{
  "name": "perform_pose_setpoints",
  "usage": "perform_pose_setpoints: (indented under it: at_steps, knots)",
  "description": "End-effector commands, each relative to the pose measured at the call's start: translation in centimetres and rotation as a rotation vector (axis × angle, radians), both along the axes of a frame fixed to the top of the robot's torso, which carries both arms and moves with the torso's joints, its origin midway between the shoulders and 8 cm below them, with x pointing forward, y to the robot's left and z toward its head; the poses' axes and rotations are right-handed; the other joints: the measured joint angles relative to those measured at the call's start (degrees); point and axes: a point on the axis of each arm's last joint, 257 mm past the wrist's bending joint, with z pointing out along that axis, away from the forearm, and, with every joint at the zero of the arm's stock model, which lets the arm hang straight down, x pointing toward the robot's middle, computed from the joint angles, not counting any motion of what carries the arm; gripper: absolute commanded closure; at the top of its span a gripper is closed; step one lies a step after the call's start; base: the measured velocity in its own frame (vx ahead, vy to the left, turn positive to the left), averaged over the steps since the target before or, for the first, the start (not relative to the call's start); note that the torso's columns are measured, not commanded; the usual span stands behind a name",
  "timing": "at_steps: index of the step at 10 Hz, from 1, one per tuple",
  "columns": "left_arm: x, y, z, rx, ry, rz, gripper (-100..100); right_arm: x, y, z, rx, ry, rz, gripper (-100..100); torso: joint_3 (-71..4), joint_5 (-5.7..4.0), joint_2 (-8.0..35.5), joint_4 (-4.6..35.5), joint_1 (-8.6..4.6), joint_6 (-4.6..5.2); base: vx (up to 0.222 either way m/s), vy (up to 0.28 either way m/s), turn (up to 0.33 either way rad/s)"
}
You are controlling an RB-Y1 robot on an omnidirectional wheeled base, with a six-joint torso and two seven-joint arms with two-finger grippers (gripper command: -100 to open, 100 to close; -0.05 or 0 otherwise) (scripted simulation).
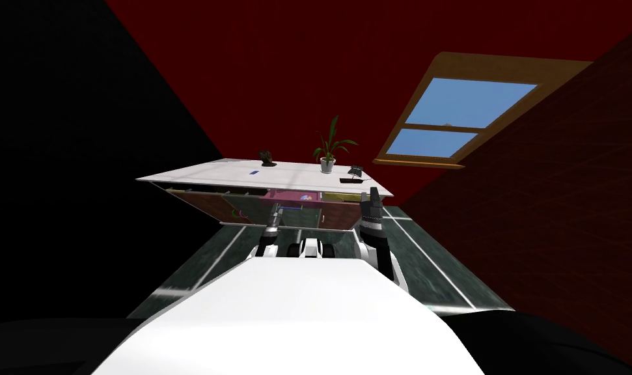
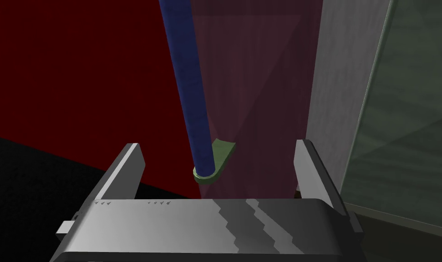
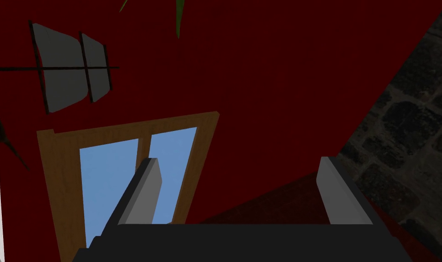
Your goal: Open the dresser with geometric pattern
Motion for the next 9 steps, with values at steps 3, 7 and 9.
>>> perform_pose_setpoints:
  at_steps: [3,7,9]
  knots:
    - [0.7,0.1,0.7,-0.003,0.014,0.001,-100,0.0,0.0,0.0,0.000,0.000,0.000,0,0.15,-0.13,0.28,0.25,-0.13,0.00,-0.022,-0.006,0.003]
    - [0.6,0.3,-0.8,-0.005,0.053,0.006,0,0.0,0.0,0.0,0.000,0.000,0.000,0,-0.21,0.23,-0.43,-0.40,0.11,0.11,0.000,0.000,0.000]
    - [0.5,0.4,-1.0,-0.005,0.060,0.008,0,0.0,0.0,0.0,0.000,0.000,0.000,0,-0.25,0.30,-0.53,-0.52,0.18,0.12,0.000,0.000,0.000]
